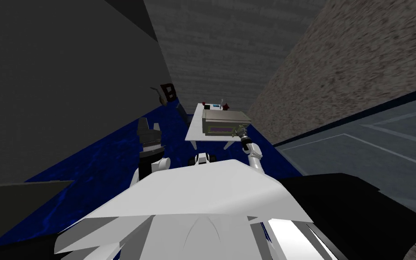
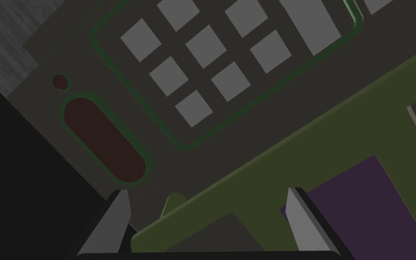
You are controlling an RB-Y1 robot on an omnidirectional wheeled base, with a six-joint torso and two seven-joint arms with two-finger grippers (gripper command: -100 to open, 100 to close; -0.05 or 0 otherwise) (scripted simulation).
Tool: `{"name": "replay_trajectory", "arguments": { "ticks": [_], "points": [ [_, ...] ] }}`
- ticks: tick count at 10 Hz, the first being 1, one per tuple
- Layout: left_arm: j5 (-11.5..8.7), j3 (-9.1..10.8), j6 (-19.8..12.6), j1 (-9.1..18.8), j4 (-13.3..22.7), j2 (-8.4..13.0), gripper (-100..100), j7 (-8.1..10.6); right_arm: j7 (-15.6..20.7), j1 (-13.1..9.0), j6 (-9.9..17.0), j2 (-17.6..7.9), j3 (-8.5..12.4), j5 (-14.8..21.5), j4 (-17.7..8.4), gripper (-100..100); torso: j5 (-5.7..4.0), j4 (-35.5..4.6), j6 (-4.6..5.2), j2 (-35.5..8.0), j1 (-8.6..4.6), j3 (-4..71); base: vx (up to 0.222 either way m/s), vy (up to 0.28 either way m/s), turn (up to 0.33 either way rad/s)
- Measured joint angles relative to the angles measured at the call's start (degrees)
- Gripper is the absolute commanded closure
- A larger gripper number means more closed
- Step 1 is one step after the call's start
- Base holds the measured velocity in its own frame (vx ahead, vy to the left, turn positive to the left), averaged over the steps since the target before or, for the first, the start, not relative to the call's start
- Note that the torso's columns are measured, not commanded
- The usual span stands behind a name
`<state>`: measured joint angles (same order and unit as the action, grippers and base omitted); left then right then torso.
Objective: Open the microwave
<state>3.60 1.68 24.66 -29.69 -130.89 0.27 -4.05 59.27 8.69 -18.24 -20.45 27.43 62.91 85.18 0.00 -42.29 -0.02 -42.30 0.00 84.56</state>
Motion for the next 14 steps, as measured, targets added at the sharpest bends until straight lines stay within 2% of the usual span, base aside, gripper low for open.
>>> {"name": "replay_trajectory", "arguments": {
  "ticks": [1,3,5,8,11,12,13,14],
  "points": [
    [0.00,0.00,0.00,0.01,0.00,0.00,0,0.00,-0.55,-0.30,0.40,-1.50,1.15,-0.08,-1.32,-100,0.02,-0.04,-0.04,-0.09,0.05,-0.05,-0.084,0.046,0.156],
    [0.00,0.00,0.00,0.00,0.00,0.00,0,0.00,-0.07,-0.93,-0.60,-2.19,4.91,-0.96,-3.78,-100,0.01,0.01,-0.03,0.07,0.03,0.04,-0.059,0.053,0.191],
    [0.00,0.01,0.00,-0.02,0.00,0.01,0,0.00,-0.38,-1.04,-0.80,-2.95,6.65,-1.21,-4.89,-100,-0.03,0.05,0.03,0.17,-0.12,0.10,-0.028,0.027,0.148],
    [0.00,0.00,0.00,0.00,0.00,0.00,0,0.00,1.31,-3.20,-2.79,-4.02,11.38,-2.40,-9.64,-100,0.02,-0.03,-0.02,-0.09,0.10,-0.06,-0.057,0.049,0.207],
    [0.00,0.01,0.00,-0.02,0.00,0.00,0,0.00,1.34,-3.90,-3.60,-5.40,15.25,-3.15,-12.84,-100,-0.01,0.02,0.05,0.05,-0.05,0.03,-0.041,0.040,0.145],
    [0.00,0.02,0.00,-0.02,0.00,0.01,0,0.00,1.29,-3.92,-3.66,-5.47,15.40,-3.18,-12.99,100,-0.04,0.03,0.03,0.12,-0.12,0.07,0.028,-0.049,-0.339],
    [0.00,0.03,0.00,-0.04,0.00,0.01,0,0.00,1.69,-4.24,-3.80,-5.22,14.60,-3.05,-12.77,100,-0.18,0.13,0.11,0.23,-0.33,0.12,0.098,-0.076,-0.358],
    [0.00,0.03,0.00,-0.04,0.00,0.02,0,0.00,1.25,-3.34,-3.22,-4.16,12.72,-2.50,-10.54,100,-0.33,0.27,0.33,0.38,-0.60,0.20,0.097,-0.055,-0.211]
  ]
}}
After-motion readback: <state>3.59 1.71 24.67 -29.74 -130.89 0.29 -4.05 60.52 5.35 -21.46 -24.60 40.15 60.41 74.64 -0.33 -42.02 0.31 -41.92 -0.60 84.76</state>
